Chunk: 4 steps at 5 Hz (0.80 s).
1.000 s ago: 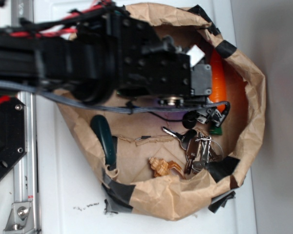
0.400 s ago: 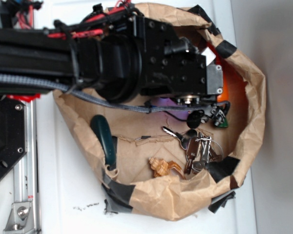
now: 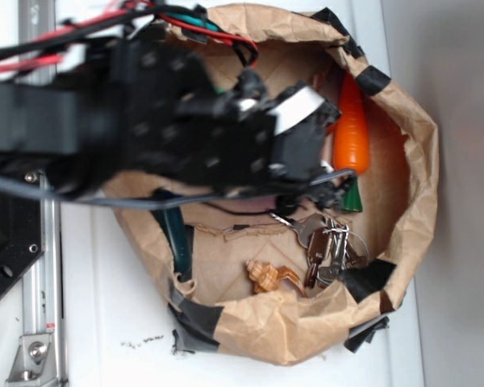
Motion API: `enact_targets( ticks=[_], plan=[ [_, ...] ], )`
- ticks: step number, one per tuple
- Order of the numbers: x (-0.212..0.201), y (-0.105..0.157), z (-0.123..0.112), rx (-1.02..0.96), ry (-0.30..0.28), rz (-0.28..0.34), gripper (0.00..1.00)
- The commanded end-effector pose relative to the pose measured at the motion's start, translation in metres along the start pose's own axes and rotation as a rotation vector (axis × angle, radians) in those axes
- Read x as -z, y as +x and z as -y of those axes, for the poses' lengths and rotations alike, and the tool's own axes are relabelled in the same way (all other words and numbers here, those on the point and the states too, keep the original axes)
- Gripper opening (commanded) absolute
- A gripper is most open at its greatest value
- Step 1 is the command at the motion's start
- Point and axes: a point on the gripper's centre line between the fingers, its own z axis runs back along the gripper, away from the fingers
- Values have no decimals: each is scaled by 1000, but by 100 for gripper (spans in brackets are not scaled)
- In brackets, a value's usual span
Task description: Grab the black box.
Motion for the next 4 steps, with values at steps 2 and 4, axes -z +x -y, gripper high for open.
enact_targets(
  ticks=[2, 4],
  plan=[
    [-89, -13, -9, 230, -155, -306, 0],
    [-108, -1, -23, 307, -177, -238, 0]
  ],
)
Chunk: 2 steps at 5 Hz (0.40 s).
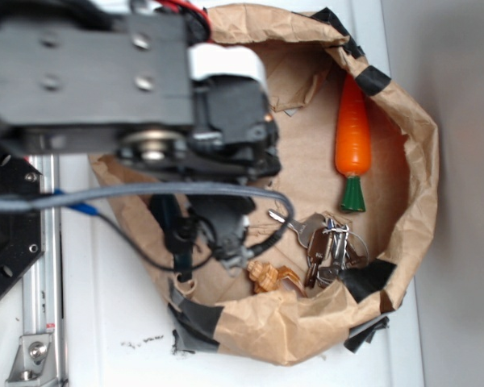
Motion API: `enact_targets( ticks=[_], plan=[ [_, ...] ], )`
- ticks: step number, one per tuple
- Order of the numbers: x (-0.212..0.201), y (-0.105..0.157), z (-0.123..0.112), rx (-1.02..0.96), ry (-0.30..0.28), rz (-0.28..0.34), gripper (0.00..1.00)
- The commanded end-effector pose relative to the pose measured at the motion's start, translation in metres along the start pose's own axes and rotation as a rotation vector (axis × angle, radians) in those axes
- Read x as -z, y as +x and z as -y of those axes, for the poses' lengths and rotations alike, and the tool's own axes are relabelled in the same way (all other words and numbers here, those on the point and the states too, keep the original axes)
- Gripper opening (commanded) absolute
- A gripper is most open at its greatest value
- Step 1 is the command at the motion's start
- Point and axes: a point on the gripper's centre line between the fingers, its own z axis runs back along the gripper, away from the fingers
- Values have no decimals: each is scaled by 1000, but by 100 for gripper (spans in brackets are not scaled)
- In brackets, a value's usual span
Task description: Grab the black box.
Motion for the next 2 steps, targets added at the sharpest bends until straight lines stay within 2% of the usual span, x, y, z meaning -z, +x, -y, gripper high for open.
enact_targets(
  ticks=[1, 2],
  plan=[
    [-19, 28, -17, 20, -25, 103, 0],
    [-18, 27, -16, -12, 49, 145, 0]
  ],
)
